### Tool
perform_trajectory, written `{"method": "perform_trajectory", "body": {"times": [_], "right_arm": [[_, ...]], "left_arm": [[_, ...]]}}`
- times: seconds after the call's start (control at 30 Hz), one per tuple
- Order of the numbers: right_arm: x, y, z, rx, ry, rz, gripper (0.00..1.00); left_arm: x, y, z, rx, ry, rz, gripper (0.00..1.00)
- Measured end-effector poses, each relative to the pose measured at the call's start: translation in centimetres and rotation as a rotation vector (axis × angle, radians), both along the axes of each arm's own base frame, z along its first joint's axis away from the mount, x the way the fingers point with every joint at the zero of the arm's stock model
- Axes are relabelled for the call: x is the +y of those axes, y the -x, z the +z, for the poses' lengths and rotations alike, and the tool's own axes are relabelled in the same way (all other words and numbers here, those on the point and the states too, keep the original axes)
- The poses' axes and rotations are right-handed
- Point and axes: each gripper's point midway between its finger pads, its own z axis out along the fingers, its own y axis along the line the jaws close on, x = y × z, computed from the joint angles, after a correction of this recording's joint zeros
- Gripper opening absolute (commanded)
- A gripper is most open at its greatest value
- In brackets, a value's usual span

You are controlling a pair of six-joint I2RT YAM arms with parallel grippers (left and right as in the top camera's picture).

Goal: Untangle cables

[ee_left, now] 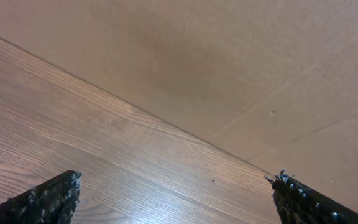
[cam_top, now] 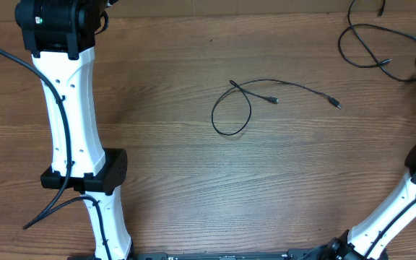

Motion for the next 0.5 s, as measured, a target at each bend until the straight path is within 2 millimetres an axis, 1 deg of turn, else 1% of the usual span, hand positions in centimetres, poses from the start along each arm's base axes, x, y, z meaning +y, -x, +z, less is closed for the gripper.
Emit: {"method": "perform_trajectory", "body": {"times": [0.03, 0.1, 0.13, 0.2, 0.23, 0.3, 0.37, 0.4, 0.43, 0.47, 0.5], "right_arm": [[0.9, -0.2, 1.3, -0.016, -0.010, 0.034, 1.00], [4.0, -0.5, 4.7, -0.050, -0.042, 0.140, 1.00], [5.2, -0.7, 5.7, -0.058, -0.052, 0.179, 1.00], [9.6, -1.1, 8.1, -0.067, -0.081, 0.298, 1.00], [11.3, -1.3, 8.7, -0.063, -0.092, 0.339, 1.00], [16.1, -1.6, 9.1, -0.031, -0.129, 0.448, 1.00], [21.2, -1.8, 8.5, 0.017, -0.169, 0.555, 1.00], [23.5, -1.5, 8.0, 0.052, -0.190, 0.604, 1.00], [26.5, -1.1, 7.5, 0.094, -0.214, 0.664, 1.00], [28.9, -0.7, 7.2, 0.122, -0.227, 0.715, 1.00], [30.7, -0.5, 7.0, 0.142, -0.232, 0.755, 1.00]], "left_arm": [[0.1, 0.0, 0.0, -0.001, -0.002, 0.003, 1.00], [0.2, 0.0, 0.0, -0.001, -0.007, 0.012, 1.00], [0.4, 0.0, 0.0, -0.001, -0.011, 0.018, 0.99], [0.7, 0.0, 0.1, -0.003, -0.020, 0.032, 1.00], [0.8, 0.0, 0.1, -0.004, -0.026, 0.041, 0.99], [1.2, 0.1, 0.1, -0.004, -0.038, 0.058, 1.00], [1.6, 0.1, 0.2, -0.006, -0.052, 0.081, 1.00], [1.9, 0.2, 0.2, -0.007, -0.060, 0.093, 1.00], [2.1, 0.2, 0.3, -0.008, -0.069, 0.106, 0.99], [2.5, 0.2, 0.3, -0.009, -0.079, 0.122, 1.00], [2.7, 0.3, 0.4, -0.009, -0.086, 0.132, 1.00]]}}
